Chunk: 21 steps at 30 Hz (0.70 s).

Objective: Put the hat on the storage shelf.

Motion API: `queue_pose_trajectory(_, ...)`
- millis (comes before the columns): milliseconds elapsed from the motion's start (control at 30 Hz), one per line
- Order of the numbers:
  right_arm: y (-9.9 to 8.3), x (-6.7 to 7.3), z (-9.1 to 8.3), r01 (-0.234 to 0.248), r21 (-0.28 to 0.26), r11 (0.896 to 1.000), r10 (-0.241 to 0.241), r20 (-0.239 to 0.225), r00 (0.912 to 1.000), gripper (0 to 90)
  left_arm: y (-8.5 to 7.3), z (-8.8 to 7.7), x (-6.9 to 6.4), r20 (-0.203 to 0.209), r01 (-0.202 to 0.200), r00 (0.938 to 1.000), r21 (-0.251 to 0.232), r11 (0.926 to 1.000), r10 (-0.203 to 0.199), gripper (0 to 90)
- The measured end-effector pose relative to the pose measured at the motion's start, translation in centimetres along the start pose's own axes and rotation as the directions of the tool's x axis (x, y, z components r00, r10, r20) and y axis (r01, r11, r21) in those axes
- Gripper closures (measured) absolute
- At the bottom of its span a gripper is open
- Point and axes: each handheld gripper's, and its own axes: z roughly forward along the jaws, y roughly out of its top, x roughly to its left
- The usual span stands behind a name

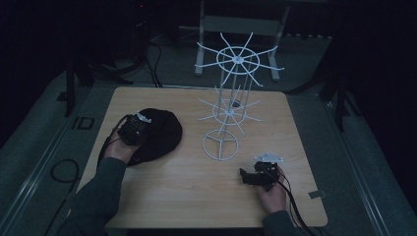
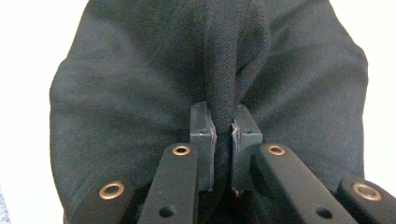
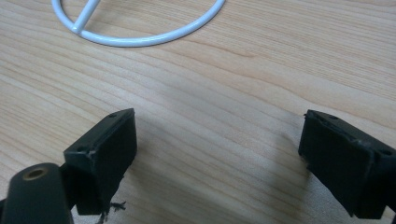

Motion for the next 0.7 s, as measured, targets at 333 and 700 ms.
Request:
queue_pose_trajectory(333, 0.0, 0.0, 0.0, 0.0, 0.0, 1.0, 0.0, 0.0, 1.0, 11.1, -0.1, -1.7, 0.9, -0.02, 0.033, 0.9992, -0.058, 0.9978, -0.034, 83.4)
queue_pose_trajectory(700, 0.0, 0.0, 0.0, 0.0, 0.0, 1.0, 0.0, 0.0, 1.0, 11.2, -0.2, -3.5, 1.7, 0.013, 0.086, 0.9963, -0.135, 0.9871, -0.086, 83.4)
